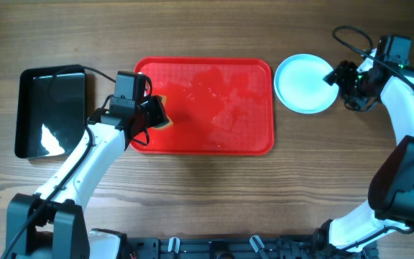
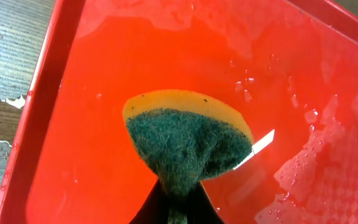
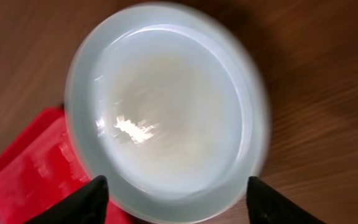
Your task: Clean dirty plates on tray and stack at the side
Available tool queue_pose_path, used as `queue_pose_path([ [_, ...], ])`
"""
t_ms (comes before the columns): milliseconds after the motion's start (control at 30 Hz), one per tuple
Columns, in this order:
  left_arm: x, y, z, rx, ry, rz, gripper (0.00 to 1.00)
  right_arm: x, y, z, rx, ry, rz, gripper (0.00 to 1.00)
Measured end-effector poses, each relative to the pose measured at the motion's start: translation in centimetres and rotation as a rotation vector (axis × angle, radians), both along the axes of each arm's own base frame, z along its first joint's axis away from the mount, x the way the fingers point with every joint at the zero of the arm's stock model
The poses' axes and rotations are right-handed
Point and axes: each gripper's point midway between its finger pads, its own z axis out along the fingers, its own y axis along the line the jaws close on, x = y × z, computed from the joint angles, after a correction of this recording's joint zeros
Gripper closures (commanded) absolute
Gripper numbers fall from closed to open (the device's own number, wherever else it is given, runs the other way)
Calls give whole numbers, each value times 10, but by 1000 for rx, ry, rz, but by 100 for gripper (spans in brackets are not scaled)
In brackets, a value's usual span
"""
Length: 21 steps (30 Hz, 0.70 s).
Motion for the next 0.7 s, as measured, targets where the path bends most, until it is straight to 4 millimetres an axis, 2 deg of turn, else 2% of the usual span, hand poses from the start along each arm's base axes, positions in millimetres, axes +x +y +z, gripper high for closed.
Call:
queue_pose_path([
  [100,7,4,3,20,-35,16,96,-3,51,4,90,8,117,23],
  [233,18,36,6,164,-84,117,96,-15,137,2,90,32,327,23],
  [267,23,46,9,196,-108,153,96,-18,158,-1,71,23,381,21],
  [300,29,62,14,233,-134,203,96,-23,180,-4,55,12,438,14],
  [367,37,97,22,295,-176,310,96,-34,224,-16,15,-23,533,8],
  [433,40,127,27,330,-194,395,96,-48,253,-27,-16,-36,578,0],
  [467,41,141,30,339,-204,434,96,-57,267,-34,-35,-34,588,0],
  [500,41,164,33,355,-214,495,96,-62,274,-37,-46,-33,595,0],
  [567,38,193,35,369,-220,572,96,-69,285,-42,-80,-45,599,0],
  [700,27,247,24,372,-185,702,96,-66,289,-43,-120,-69,578,1],
])
